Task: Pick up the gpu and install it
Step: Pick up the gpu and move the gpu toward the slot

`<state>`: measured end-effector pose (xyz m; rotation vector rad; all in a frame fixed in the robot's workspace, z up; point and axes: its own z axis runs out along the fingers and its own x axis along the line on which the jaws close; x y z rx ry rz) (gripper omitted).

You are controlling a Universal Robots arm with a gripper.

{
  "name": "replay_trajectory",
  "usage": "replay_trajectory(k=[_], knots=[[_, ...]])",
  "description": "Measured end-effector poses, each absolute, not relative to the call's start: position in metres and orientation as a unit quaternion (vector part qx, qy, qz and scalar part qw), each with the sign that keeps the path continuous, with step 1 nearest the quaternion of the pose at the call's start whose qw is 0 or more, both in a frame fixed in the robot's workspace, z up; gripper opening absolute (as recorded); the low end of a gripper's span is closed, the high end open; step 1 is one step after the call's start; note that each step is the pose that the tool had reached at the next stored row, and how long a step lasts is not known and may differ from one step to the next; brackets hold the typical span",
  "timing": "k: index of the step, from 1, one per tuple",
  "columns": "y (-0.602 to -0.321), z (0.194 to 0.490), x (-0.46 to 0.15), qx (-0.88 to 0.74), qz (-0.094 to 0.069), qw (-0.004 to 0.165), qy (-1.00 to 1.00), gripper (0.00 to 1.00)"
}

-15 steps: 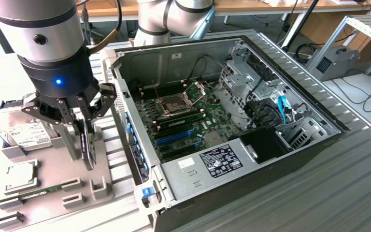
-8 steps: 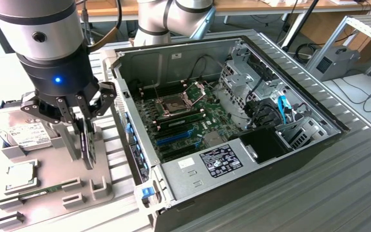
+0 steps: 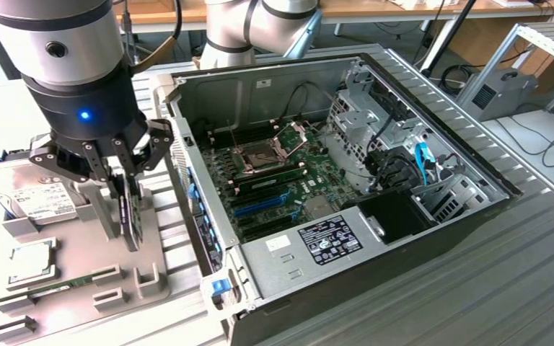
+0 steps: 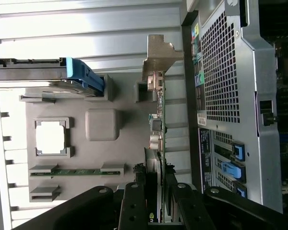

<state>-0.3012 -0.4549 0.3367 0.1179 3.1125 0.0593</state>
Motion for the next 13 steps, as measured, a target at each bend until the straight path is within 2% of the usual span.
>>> replay_trajectory(k=[13], knots=[[-0.4548, 0.3434, -0.3012, 0.038, 0.019, 0.013, 0.999, 0.26]])
